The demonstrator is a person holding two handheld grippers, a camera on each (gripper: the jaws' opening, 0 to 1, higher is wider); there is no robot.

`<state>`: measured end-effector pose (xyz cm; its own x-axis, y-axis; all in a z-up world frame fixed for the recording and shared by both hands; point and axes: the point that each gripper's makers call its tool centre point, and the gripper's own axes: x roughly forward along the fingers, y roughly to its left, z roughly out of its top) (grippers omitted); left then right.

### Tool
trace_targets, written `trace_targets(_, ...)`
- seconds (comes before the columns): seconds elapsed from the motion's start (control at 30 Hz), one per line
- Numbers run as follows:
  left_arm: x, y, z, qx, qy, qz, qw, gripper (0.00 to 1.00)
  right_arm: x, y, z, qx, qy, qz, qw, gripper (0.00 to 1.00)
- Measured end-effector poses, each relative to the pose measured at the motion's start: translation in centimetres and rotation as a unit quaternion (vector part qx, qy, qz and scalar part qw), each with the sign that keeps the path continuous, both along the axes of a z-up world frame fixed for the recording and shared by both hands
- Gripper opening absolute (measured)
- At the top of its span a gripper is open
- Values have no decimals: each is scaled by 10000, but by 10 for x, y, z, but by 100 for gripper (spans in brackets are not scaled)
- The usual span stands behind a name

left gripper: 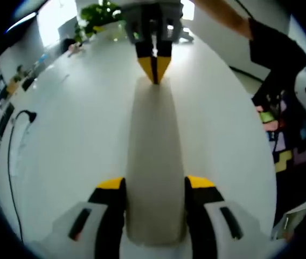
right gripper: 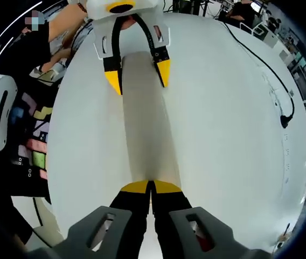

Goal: Arrange the utensils inside the cutlery case until each visible utensil rests in its matching compartment.

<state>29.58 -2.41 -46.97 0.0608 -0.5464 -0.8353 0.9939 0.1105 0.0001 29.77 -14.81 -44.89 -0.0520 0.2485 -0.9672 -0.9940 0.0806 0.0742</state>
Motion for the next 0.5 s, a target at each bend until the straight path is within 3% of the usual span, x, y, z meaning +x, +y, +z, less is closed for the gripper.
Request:
trace_targets(0.17, 6, -2, 0, 7, 4, -49, 10000, 46, -2, -1, 0, 13, 127, -111, 9999, 0)
trace_targets(0.5, 8, -2, 0, 20, 10, -34, 10000, 46, -3, -1, 1, -22, 51, -45, 10000, 0)
